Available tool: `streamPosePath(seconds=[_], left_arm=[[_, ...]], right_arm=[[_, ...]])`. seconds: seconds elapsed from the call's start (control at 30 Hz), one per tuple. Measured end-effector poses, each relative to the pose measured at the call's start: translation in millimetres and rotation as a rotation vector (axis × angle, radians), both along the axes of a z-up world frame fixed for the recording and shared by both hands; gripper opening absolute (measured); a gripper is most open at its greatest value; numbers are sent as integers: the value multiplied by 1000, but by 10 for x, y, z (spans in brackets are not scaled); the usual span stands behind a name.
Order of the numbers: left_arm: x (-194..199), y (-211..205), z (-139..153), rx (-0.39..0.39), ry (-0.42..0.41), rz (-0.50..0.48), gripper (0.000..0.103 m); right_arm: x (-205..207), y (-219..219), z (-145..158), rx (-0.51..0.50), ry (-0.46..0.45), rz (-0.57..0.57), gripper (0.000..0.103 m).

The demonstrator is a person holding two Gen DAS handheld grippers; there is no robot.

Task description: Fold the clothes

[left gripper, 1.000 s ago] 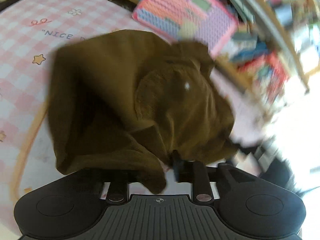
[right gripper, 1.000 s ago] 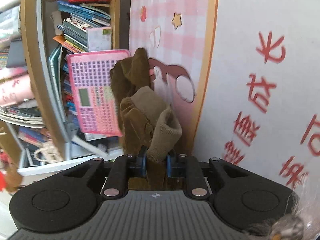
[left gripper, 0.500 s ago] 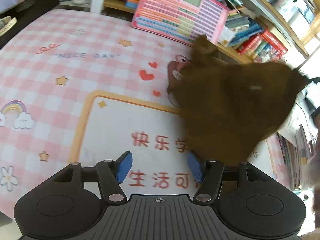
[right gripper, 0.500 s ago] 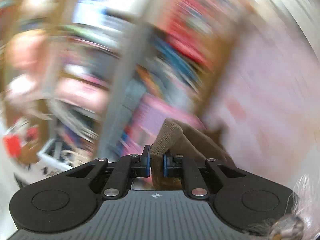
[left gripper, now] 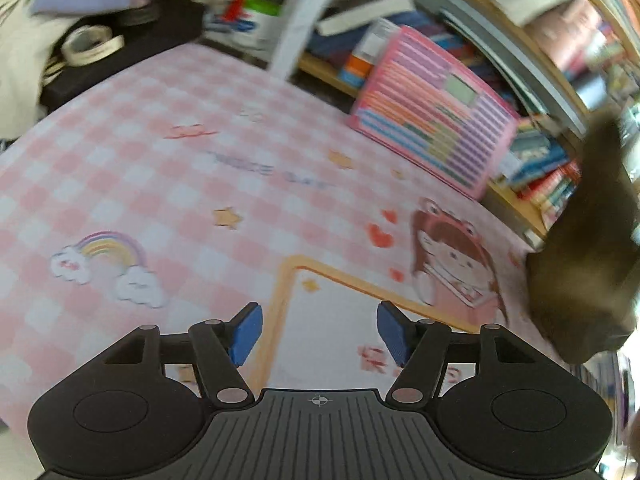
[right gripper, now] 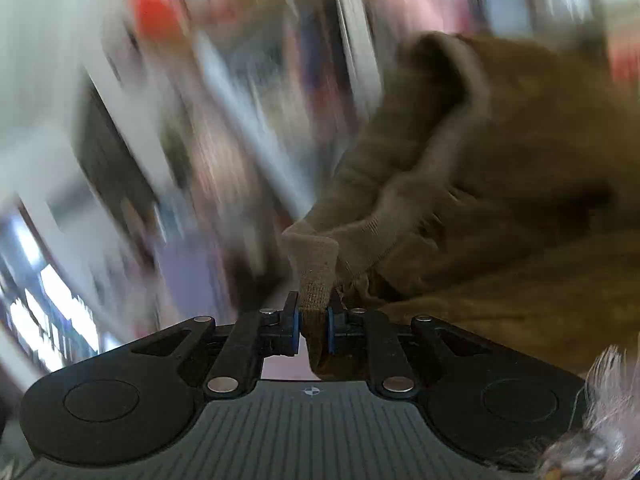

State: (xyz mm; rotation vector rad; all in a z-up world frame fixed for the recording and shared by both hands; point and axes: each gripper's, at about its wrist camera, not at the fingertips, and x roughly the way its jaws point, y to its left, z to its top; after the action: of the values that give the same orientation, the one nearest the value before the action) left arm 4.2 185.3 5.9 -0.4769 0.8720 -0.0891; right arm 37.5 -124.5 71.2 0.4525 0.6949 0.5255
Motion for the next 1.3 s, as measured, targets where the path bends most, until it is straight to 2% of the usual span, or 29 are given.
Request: streamPosePath(seconds=[0.07, 0.13, 0.17, 0.3, 0.43, 0.6, 0.67, 0.77, 1.0, 1.1, 1.17, 1.27, 1.3], left_arm=[[4, 86, -49, -3, 15, 23, 64], [12, 131, -56, 10, 12, 19, 64], [18, 148, -56, 18, 8, 15, 64], [107, 166, -81, 38, 4, -3, 64], [201, 162, -81, 46, -2, -37, 64], [366, 154, -94, 56, -20, -96, 64], [456, 143, -123, 58, -19, -117, 64], [619, 104, -173, 53, -22, -154, 64], [937, -86, -245, 62, -55, -248, 64], [1016, -170, -299, 64, -68, -289, 63], [1056, -236, -335, 81, -77, -314, 62], [1105, -316, -378, 93, -90, -344, 61], [1116, -341, -389, 94, -92, -353, 58]], right_arm=[[21, 379, -657, -116, 246, 98, 12], [-17, 623, -1047, -171, 401, 171, 12], [-29, 718, -1125, -188, 429, 198, 12], [-63, 1005, -1074, -217, 385, 272, 12], [-54, 1207, -1169, -222, 391, 322, 15], [-61, 1101, -1169, -160, 409, 281, 31], [-74, 996, -1113, -139, 398, 245, 39], [-126, 735, -1023, -56, 379, 169, 42], [-382, -76, -839, 76, 345, -168, 44], [-544, -381, -870, 26, 364, -371, 41], [-651, -525, -913, -64, 395, -501, 39], [-789, -662, -980, -159, 444, -615, 38], [-820, -678, -1001, -171, 453, -638, 38]])
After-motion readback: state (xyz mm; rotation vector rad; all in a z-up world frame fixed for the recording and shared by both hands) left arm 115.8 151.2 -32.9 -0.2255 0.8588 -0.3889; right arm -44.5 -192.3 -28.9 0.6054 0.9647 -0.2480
